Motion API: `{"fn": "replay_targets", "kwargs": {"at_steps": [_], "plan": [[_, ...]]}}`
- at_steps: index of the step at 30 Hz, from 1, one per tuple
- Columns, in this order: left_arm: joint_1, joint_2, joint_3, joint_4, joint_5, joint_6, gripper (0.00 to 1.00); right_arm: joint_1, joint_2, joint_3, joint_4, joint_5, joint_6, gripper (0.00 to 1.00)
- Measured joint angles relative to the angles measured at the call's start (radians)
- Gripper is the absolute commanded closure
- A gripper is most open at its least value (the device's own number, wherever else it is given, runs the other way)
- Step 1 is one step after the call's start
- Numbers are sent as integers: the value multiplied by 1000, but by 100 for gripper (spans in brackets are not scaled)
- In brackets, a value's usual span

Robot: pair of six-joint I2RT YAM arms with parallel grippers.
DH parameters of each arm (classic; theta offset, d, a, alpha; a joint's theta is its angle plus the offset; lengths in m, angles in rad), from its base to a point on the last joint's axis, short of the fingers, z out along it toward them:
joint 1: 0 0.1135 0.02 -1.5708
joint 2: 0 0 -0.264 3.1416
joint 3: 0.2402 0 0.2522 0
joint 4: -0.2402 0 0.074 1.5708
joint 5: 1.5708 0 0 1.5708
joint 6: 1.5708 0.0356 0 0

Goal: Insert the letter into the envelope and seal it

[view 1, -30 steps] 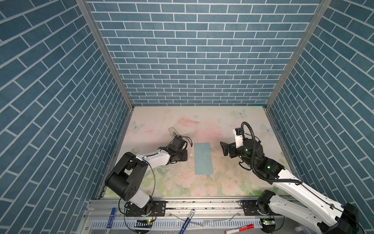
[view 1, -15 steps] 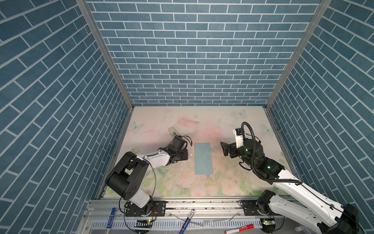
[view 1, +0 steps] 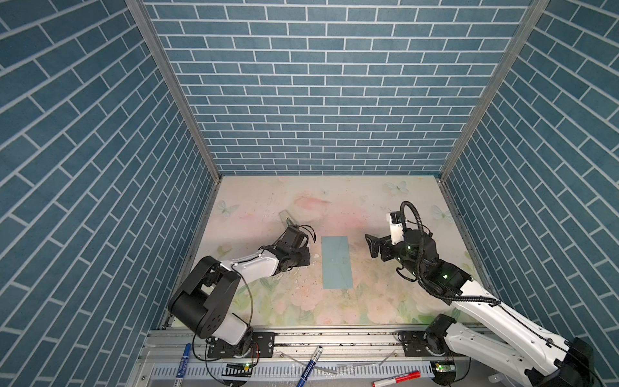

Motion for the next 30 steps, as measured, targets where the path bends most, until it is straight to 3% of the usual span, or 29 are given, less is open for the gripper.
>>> {"fn": "replay_targets", "kwargs": {"at_steps": [5, 10, 16, 23, 30], "plan": [[0, -225, 3, -79, -96, 50, 31, -34, -6, 0, 0, -6, -1, 1], [3, -456, 4, -141, -262, 158, 21, -113, -36, -14, 1, -6, -12, 1], [22, -629, -95, -64, -476, 325, 15, -253, -77, -72, 2, 13, -32, 1], [68, -590, -299, 181, -648, 468, 14, -439, -89, -178, 30, 111, -41, 1], [130, -472, -317, 432, -727, 605, 13, -606, -58, -275, 111, 170, -58, 2]]}}
